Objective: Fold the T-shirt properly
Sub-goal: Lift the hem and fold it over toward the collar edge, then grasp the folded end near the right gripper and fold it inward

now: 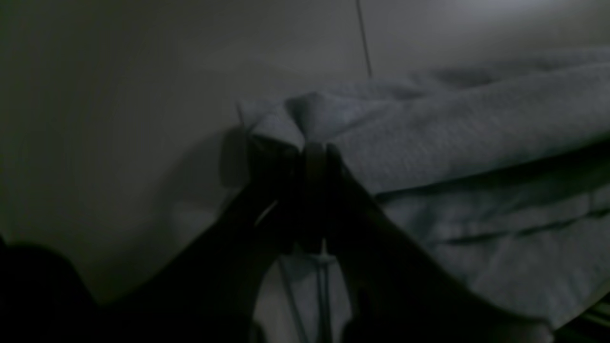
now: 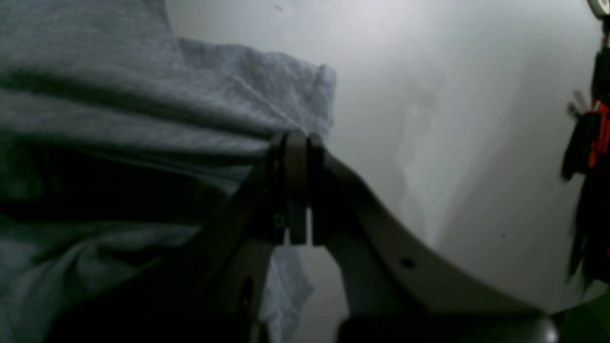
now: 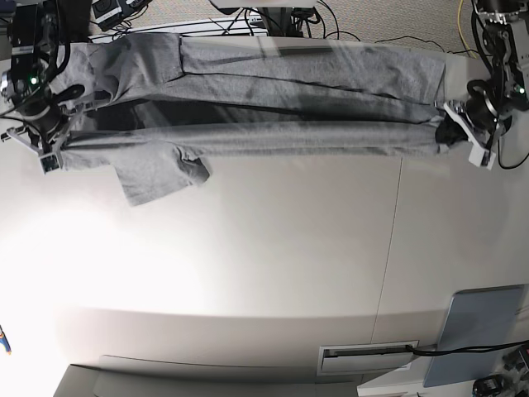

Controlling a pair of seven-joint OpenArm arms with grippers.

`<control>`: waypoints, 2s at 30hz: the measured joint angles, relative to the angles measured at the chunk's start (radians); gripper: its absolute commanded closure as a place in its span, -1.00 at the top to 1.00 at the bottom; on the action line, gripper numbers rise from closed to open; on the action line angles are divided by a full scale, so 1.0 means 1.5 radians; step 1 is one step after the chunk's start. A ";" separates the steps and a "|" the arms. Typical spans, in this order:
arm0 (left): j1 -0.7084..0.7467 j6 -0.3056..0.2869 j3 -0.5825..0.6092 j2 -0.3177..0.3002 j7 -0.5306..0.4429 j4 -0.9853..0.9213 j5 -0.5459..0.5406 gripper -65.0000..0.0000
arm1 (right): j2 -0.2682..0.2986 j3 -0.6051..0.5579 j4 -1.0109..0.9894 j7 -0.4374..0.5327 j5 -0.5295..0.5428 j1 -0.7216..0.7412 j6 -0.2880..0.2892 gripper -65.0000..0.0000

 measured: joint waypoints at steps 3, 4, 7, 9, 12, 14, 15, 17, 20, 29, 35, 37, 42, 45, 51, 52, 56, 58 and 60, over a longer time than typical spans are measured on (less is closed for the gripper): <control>0.016 0.000 0.000 -0.001 0.000 0.001 0.000 -1.00 | -0.001 0.005 0.007 0.000 0.001 -0.036 0.000 -1.00; 0.019 0.000 0.000 0.000 0.000 0.002 0.000 -1.00 | 0.000 0.006 0.007 -0.001 0.001 -0.045 -0.001 -1.00; 0.021 0.000 0.000 0.000 0.000 0.002 0.000 -1.00 | 0.000 0.006 0.008 0.000 0.001 -0.066 -0.005 -1.00; 0.021 0.000 0.000 -0.001 0.000 0.002 0.000 -1.00 | 0.000 0.006 0.008 0.000 0.001 -0.077 -0.005 -1.00; 0.021 0.000 0.000 0.000 0.000 0.002 0.000 -1.00 | 0.000 0.006 0.008 -0.003 0.001 -0.091 -0.005 -1.00; 0.021 0.000 0.000 -0.001 0.000 0.002 0.000 -1.00 | 0.000 0.006 0.008 -0.008 0.001 -0.093 -0.005 -1.00; 0.021 0.000 0.000 -0.001 0.002 0.002 0.000 -1.00 | 0.000 0.006 0.008 -0.017 0.002 -0.093 -0.007 -1.00; 0.021 0.000 0.000 -0.001 0.005 0.002 0.000 -1.00 | 0.000 0.006 0.009 -0.036 0.002 -0.093 -0.018 -1.00; 0.021 0.000 0.000 -0.001 0.005 0.002 0.000 -1.00 | 0.000 0.006 0.009 -0.044 0.002 -0.094 -0.020 -1.00; 0.021 0.000 0.000 -0.001 0.018 0.002 0.000 -1.00 | 0.000 0.006 0.009 -0.027 -0.044 -0.094 -0.014 -0.55; 0.021 0.000 0.000 -0.002 0.067 0.035 0.001 -1.00 | 0.000 0.008 0.009 -0.014 -0.045 -0.092 -0.014 -0.42; 0.021 0.000 0.000 -0.003 0.088 0.060 0.003 -1.00 | 0.000 0.008 0.009 0.008 -0.044 -0.089 -0.014 -0.42; 0.021 0.000 0.000 -0.003 0.125 0.101 0.001 -1.00 | -0.001 0.008 0.008 0.024 -0.003 -0.039 -0.016 -0.42; 0.021 0.000 0.000 -0.003 0.129 0.104 0.001 -1.00 | -0.012 0.009 0.005 0.026 -0.009 0.009 -0.031 -0.42; 0.034 0.000 -0.001 -0.001 0.116 0.105 0.002 -0.28 | -0.084 0.008 -0.094 0.023 0.045 0.151 -0.001 -0.42; 0.037 0.000 -0.001 -0.001 0.114 0.105 0.003 -0.13 | -0.094 0.006 -0.117 0.017 0.057 0.174 0.008 -0.42; 0.041 0.003 -0.001 0.000 0.109 0.105 0.019 0.03 | -0.126 -0.040 -0.207 -0.024 0.081 0.262 0.039 -0.42; 0.041 0.003 -0.001 0.001 0.109 0.105 0.018 0.03 | -0.134 -0.084 -0.255 -0.032 0.083 0.299 0.037 -0.42; 0.041 0.003 -0.001 0.001 0.109 0.105 0.018 0.03 | -0.133 -0.133 -0.302 -0.034 0.082 0.332 0.036 -0.42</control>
